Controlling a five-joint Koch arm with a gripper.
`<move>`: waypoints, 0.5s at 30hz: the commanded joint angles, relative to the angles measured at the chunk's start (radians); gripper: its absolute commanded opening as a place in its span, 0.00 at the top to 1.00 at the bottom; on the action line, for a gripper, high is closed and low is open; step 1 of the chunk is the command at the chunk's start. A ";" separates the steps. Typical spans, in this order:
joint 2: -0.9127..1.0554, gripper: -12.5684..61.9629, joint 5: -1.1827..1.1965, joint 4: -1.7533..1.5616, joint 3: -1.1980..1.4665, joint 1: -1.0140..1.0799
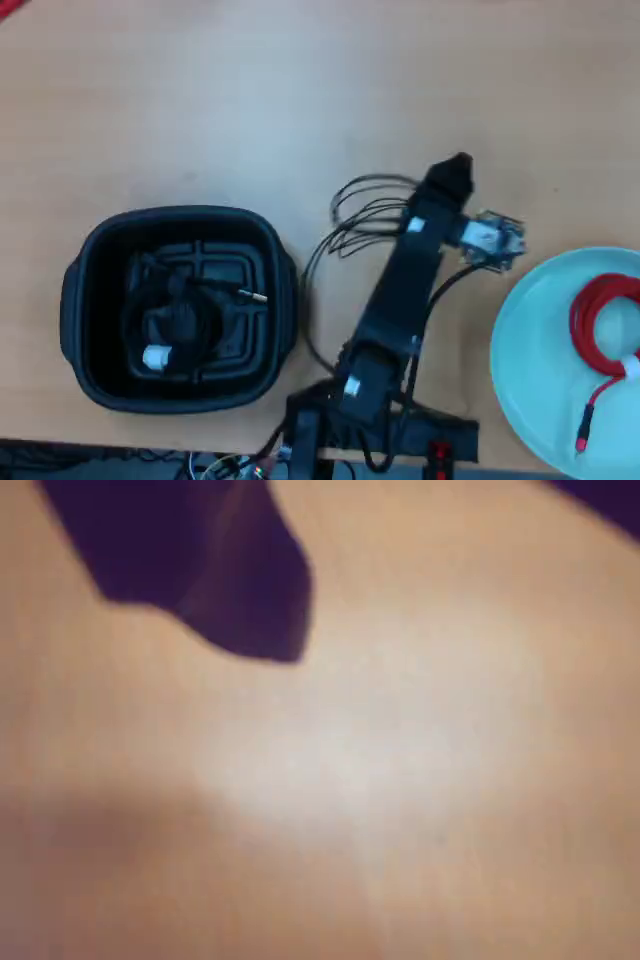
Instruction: Put a black charging cable in a black bowl and put a red charging cable in a green bowl
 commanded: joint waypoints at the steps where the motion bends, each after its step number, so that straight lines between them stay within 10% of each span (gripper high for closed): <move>1: 0.084 0.06 0.025 -0.212 0.021 -0.035; 15: 0.189 0.06 0.011 -1.000 0.747 -0.049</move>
